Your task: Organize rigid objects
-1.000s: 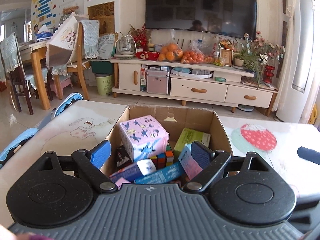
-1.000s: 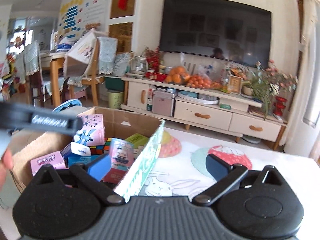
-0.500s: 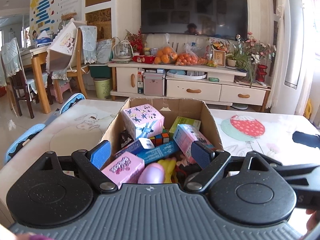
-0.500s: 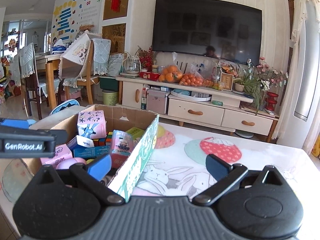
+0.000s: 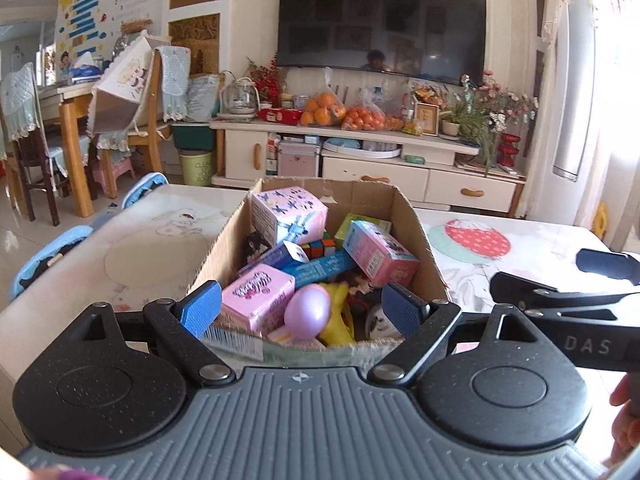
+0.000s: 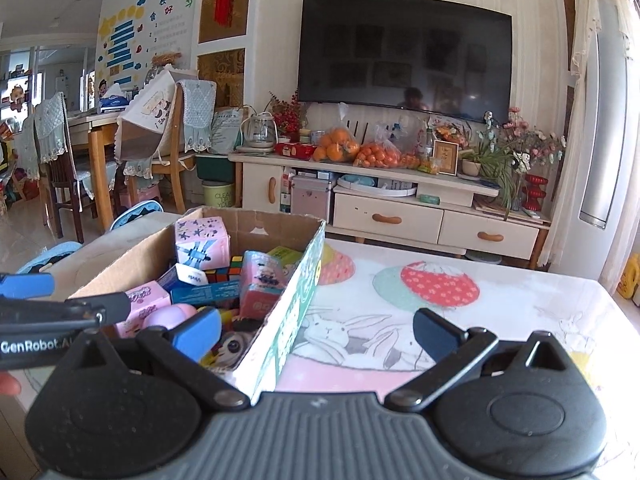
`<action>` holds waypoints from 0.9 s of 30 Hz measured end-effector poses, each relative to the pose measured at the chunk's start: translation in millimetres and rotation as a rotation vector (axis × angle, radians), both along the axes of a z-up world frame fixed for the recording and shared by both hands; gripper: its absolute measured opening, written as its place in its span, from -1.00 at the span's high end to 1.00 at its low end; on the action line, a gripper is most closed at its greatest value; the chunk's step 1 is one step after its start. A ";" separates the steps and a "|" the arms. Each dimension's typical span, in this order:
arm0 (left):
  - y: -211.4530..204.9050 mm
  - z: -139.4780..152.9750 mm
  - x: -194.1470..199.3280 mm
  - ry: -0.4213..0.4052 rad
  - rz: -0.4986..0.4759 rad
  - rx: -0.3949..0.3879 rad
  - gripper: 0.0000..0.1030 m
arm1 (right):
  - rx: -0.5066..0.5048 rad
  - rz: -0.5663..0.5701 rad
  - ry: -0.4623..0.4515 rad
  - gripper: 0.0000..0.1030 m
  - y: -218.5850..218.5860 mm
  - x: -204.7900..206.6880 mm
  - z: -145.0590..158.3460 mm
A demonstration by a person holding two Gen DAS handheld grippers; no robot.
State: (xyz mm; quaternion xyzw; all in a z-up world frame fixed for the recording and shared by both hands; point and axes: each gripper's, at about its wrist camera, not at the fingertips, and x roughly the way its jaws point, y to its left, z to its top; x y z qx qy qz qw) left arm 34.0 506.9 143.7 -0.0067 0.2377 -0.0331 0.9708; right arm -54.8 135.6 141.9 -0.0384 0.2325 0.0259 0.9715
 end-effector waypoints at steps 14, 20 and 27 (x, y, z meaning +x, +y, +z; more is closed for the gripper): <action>-4.3 -7.7 -15.1 -0.050 0.011 0.040 -1.00 | -0.022 -0.010 -0.014 -0.98 12.0 -11.6 -3.1; -4.1 -10.4 -14.1 -0.023 0.015 0.005 -1.00 | -0.030 -0.011 -0.019 -0.98 12.4 -11.6 -3.3; -13.1 -11.5 -19.4 -0.041 0.033 0.044 -1.00 | -0.019 -0.015 -0.015 -0.98 12.2 -12.3 -7.0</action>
